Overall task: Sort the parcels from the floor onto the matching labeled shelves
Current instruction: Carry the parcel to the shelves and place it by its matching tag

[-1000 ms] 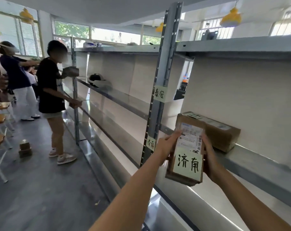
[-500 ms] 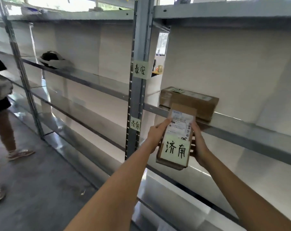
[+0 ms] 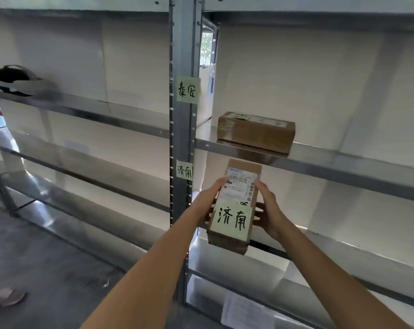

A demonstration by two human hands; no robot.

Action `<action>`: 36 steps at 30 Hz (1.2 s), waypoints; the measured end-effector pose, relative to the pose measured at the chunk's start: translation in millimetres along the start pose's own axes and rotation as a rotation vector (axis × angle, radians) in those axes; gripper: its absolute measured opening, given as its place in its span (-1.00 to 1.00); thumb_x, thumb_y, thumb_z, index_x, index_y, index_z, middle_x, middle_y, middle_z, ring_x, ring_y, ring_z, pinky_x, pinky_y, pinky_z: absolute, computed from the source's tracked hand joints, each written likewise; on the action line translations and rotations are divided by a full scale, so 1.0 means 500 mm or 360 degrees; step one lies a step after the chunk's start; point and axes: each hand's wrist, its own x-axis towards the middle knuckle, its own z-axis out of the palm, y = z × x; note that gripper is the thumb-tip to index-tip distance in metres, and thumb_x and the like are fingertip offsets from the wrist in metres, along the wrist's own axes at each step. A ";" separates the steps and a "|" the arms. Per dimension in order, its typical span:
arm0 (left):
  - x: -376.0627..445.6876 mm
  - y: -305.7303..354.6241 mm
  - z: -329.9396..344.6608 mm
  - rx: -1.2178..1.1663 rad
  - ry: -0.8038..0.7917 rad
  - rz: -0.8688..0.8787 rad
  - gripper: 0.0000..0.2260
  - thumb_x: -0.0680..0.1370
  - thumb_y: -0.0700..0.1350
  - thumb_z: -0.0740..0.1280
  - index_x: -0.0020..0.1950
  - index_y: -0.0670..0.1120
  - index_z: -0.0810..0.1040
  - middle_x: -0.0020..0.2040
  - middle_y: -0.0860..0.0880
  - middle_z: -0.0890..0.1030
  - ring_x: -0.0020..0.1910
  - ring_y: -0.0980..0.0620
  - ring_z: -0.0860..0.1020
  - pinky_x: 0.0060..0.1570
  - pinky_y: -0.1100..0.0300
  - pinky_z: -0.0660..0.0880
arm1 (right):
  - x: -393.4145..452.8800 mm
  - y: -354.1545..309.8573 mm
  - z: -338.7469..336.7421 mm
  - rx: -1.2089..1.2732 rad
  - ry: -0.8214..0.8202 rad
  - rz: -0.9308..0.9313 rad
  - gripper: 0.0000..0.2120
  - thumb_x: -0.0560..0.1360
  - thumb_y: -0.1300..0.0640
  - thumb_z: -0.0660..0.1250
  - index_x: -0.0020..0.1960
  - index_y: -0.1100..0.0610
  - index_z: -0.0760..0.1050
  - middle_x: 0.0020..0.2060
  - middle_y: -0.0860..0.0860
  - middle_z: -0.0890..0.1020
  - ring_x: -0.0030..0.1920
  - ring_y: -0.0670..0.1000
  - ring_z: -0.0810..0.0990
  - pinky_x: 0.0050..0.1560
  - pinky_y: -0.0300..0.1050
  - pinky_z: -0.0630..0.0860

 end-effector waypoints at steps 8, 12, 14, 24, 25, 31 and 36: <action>0.018 -0.069 -0.028 0.0064 -0.0425 -0.0322 -0.48 0.50 0.32 0.28 0.15 -0.11 0.58 -0.09 -0.15 0.69 -0.22 -0.08 0.66 -0.25 0.19 0.58 | 0.040 0.039 -0.072 -0.0070 -0.0001 0.0236 -0.19 0.37 -0.27 0.45 0.53 -0.14 0.22 0.45 0.08 0.35 0.40 0.30 0.36 0.19 0.31 0.43; 0.050 -0.081 -0.026 0.0123 -0.0565 -0.0503 -0.56 0.54 0.30 0.24 0.03 -0.07 0.58 -0.21 -0.10 0.68 -0.32 -0.01 0.65 -0.35 0.24 0.56 | 0.067 0.075 -0.092 -0.0050 -0.0168 0.0455 -0.51 0.45 -0.26 0.39 0.21 0.06 0.54 0.21 0.15 0.54 0.22 0.19 0.53 0.23 0.25 0.54; 0.075 -0.078 -0.025 0.0171 -0.0562 -0.0548 -0.58 0.55 0.30 0.24 0.00 -0.06 0.57 -0.24 -0.08 0.68 -0.34 0.01 0.64 -0.36 0.24 0.56 | 0.093 0.086 -0.098 0.0012 -0.0147 0.0469 -0.50 0.46 -0.25 0.38 0.21 0.09 0.55 0.20 0.18 0.54 0.24 0.21 0.54 0.15 0.19 0.61; 0.232 -0.119 -0.094 0.0161 0.0097 -0.0570 -0.34 0.48 0.44 0.17 0.28 -0.05 0.53 0.15 -0.16 0.63 0.10 -0.14 0.60 0.17 -0.01 0.49 | 0.217 0.125 -0.133 0.0365 0.0155 0.0487 -0.53 0.51 -0.22 0.35 0.26 0.08 0.51 0.17 0.14 0.53 0.17 0.18 0.51 0.13 0.27 0.60; 0.240 -0.132 -0.104 0.0130 0.0177 -0.0572 -0.35 0.49 0.45 0.13 0.24 -0.05 0.55 0.16 -0.13 0.63 0.15 -0.16 0.58 0.23 -0.05 0.43 | 0.226 0.131 -0.135 0.0422 0.0207 0.0490 -0.56 0.51 -0.22 0.34 0.24 0.06 0.51 0.15 0.13 0.54 0.16 0.18 0.52 0.10 0.28 0.60; 0.297 -0.160 -0.099 -0.0127 0.0216 -0.0606 -0.43 0.52 0.35 0.22 0.16 -0.13 0.54 0.16 -0.17 0.62 0.10 -0.19 0.59 0.13 -0.04 0.55 | 0.280 0.181 -0.109 0.0639 0.0577 0.0506 -0.56 0.50 -0.28 0.31 0.17 0.03 0.57 0.12 0.11 0.61 0.14 0.17 0.56 0.15 0.33 0.58; 0.392 -0.180 -0.122 -0.0414 0.0323 -0.0464 -0.13 0.22 0.36 0.52 0.25 -0.28 0.51 0.05 -0.20 0.64 -0.07 -0.15 0.61 -0.15 0.08 0.59 | 0.322 0.194 -0.072 0.0682 0.0679 0.0423 -0.68 0.58 -0.26 0.23 0.02 -0.03 0.55 -0.01 0.03 0.60 -0.03 0.06 0.55 0.10 0.23 0.56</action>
